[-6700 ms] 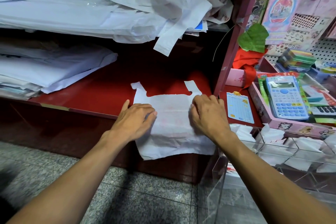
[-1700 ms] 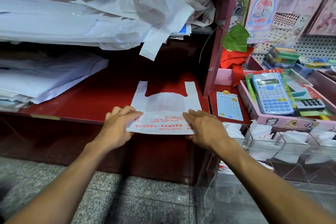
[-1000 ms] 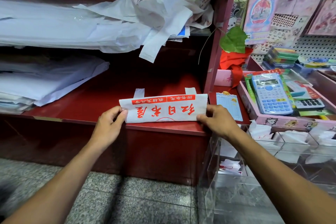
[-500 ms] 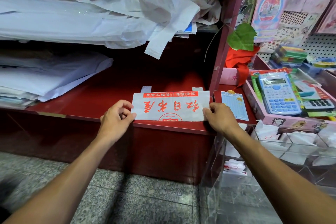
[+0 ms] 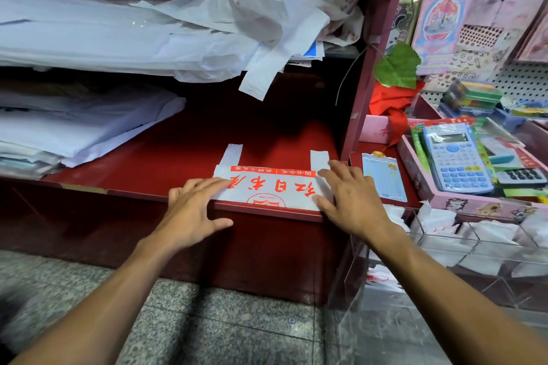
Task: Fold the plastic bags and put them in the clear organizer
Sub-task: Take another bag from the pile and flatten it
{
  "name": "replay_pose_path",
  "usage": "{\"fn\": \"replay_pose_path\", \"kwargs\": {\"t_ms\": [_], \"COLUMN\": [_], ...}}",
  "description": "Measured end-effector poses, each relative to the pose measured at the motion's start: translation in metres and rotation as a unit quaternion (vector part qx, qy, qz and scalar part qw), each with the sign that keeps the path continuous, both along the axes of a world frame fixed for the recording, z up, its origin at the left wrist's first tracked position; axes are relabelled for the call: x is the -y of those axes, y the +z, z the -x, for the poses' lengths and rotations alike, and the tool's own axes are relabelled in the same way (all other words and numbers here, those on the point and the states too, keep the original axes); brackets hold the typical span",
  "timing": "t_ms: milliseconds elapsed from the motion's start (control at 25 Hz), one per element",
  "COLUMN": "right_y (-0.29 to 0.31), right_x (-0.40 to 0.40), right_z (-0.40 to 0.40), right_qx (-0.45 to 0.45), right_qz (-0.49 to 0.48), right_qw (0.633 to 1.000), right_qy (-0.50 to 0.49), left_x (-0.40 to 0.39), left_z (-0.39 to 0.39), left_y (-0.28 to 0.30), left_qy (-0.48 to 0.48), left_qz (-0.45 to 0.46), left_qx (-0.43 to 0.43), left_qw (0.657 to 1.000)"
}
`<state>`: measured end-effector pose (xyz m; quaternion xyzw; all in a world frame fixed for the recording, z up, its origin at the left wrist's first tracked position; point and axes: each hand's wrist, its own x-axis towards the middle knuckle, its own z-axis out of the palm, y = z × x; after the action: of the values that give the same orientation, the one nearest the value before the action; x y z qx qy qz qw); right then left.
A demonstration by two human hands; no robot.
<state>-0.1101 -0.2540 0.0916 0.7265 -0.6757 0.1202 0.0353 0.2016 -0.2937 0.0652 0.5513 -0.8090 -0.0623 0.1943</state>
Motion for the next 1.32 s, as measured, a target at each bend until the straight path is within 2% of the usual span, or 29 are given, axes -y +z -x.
{"fn": "replay_pose_path", "kwargs": {"t_ms": [120,200,320,480,680,800,960,1080,1320], "right_y": [0.006,0.010,0.013,0.009,0.006,0.004,0.005,0.006,0.003], "right_x": [-0.006,-0.011,-0.014,-0.019,-0.018,-0.018,-0.012,-0.008,0.000], "right_z": [0.001,0.005,0.011,0.018,0.029,0.032,0.026,0.023,0.014], "right_qx": [-0.017,-0.037,-0.062,-0.031,0.073,0.134,0.252,0.302,0.375], "right_qz": [-0.157,-0.188,-0.161,-0.097,-0.109,-0.100,-0.058,-0.050,0.025], "right_qw": [0.986,0.979,0.982,0.990,0.984,0.980,0.964,0.952,0.924], "right_qy": [0.047,0.067,0.081,0.098,0.118,0.109,0.057,0.011,-0.068], "left_x": [0.002,0.002,0.002,-0.001,0.006,0.009,0.011,0.007,0.004], "left_z": [-0.001,-0.004,-0.013,-0.016,-0.022,-0.027,-0.023,-0.012,0.007], "left_y": [-0.002,-0.003,-0.006,-0.004,-0.007,-0.011,-0.008,-0.003,0.006], "left_qy": [0.004,-0.011,-0.024,-0.023,-0.050,-0.041,0.020,0.021,0.112], "left_qz": [0.027,0.039,0.037,0.016,0.057,0.040,-0.001,-0.023,-0.021], "left_qx": [-0.030,-0.031,-0.056,-0.079,-0.101,-0.159,-0.253,-0.315,-0.323], "left_qw": [0.999,0.999,0.997,0.997,0.992,0.986,0.967,0.949,0.940]}}
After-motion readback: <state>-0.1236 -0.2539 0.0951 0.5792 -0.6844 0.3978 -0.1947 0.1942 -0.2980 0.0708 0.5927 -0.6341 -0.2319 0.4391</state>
